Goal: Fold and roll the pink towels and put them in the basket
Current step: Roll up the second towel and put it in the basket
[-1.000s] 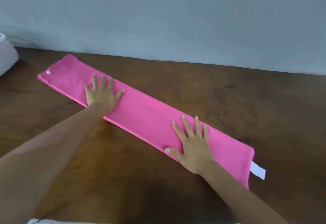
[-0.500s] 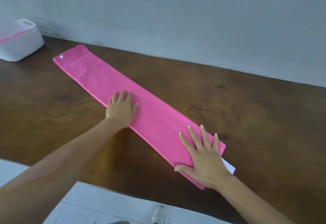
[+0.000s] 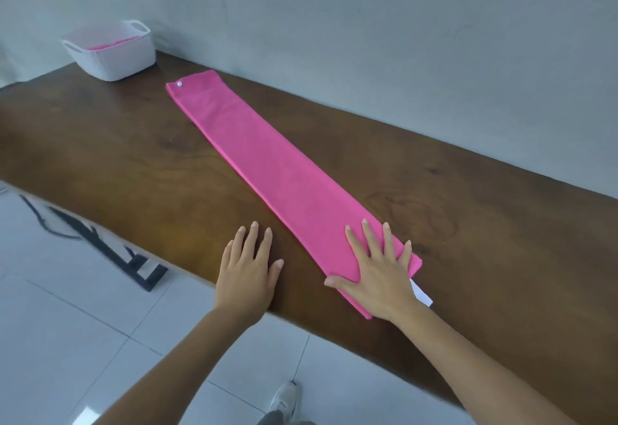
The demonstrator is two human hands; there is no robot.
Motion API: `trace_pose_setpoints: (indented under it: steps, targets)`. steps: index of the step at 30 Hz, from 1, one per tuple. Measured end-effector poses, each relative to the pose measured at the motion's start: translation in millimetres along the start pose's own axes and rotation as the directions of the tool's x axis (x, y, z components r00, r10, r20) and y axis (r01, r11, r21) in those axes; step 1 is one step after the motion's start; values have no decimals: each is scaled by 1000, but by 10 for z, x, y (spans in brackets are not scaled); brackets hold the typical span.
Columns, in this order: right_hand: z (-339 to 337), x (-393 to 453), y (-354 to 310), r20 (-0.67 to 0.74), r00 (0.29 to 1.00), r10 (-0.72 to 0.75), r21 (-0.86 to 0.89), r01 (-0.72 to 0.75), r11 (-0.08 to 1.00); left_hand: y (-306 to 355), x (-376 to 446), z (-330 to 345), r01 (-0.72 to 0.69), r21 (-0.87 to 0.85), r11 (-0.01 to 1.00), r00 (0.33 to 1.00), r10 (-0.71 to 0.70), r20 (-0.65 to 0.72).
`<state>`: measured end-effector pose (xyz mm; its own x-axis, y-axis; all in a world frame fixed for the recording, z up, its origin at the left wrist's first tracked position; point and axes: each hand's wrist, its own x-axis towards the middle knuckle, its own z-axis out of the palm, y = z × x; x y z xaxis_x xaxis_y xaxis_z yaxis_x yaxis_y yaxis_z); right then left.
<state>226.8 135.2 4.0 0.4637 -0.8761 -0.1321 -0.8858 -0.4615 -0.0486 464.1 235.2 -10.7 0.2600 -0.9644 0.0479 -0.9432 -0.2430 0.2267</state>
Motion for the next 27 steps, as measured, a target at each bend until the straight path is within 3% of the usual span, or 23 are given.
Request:
trace_pose_setpoints:
  steps: [9, 12, 15, 17, 19, 21, 24, 25, 27]
  targets:
    - [71, -361, -259, -15, 999, 40, 28, -40, 999, 441, -789, -8, 85, -198, 976, 996, -85, 13]
    - [48, -491, -290, -78, 993, 93, 197, -76, 977, 644, -991, -56, 39, -320, 947, 999, -49, -23]
    - [-76, -486, -55, -157, 957, 245, 380, -170, 909, 827, -1125, -97, -94, -340, 936, 993, 63, -100]
    - [-194, -416, 182, -73, 948, 309, 419, -252, 872, 939, -1155, -93, -191, -308, 932, 977, 152, -147]
    - [-326, -338, 374, 73, 961, 266, 464, -269, 844, 1043, -1147, -63, -242, -267, 933, 964, 200, -175]
    - [-444, -311, 470, 184, 963, 194, 474, -260, 841, 1142, -1111, -22, -237, -251, 939, 966, 200, -163]
    - [-531, -285, 581, 214, 969, 124, 511, -219, 831, 1293, -1068, 49, -204, -193, 960, 973, 176, -153]
    - [-531, -278, 621, 231, 968, 102, 598, -224, 770, 1347, -1061, 72, -193, -162, 968, 973, 168, -157]
    - [-559, -324, 648, 334, 940, 62, 809, -320, 492, 1465, -1039, 109, -156, -91, 984, 979, 142, -148]
